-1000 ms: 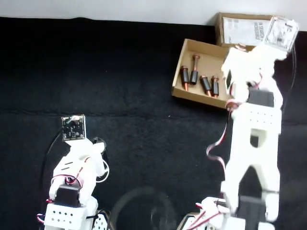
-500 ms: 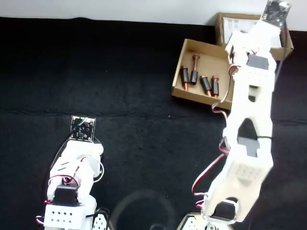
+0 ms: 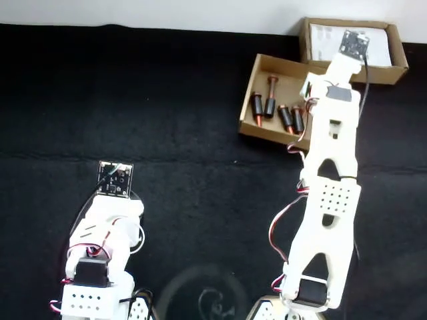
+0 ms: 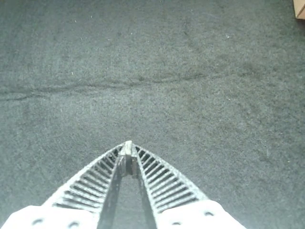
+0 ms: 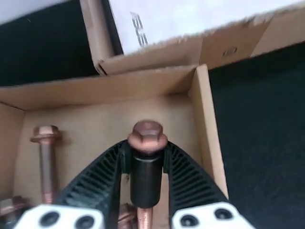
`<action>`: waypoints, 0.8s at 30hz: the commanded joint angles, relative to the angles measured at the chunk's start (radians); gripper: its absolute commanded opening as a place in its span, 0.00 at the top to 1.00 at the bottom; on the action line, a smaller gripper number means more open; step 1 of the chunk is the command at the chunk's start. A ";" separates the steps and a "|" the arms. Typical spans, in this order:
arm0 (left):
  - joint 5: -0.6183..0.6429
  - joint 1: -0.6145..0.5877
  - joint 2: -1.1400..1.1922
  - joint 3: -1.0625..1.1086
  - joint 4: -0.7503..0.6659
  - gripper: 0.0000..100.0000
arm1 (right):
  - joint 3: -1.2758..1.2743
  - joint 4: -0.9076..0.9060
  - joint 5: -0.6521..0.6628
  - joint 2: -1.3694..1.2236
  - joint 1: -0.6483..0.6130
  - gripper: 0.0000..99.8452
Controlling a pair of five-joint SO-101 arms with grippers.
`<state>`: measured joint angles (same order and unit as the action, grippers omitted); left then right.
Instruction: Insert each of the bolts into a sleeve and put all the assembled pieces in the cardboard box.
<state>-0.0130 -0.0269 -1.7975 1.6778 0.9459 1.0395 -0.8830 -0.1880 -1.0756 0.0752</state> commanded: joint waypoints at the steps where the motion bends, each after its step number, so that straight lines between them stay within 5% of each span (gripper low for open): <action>1: -0.008 -0.016 -0.010 0.018 -0.020 0.99 | 0.113 -0.019 0.000 -0.018 0.018 0.99; 5: -0.008 -0.016 -0.010 0.018 -0.020 0.99 | 0.160 -0.054 0.006 -0.031 0.021 0.95; 12: -0.008 -0.013 -0.010 0.018 -0.020 0.99 | 0.315 -0.371 0.107 -0.005 -0.024 0.59; 24: -0.006 -0.012 -0.010 0.018 -0.020 0.99 | 0.736 -0.855 0.147 0.050 -0.042 0.57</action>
<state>-0.0130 -0.0269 -1.7975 1.6778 0.9459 1.6410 -1.6533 -0.0529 -1.1185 0.0430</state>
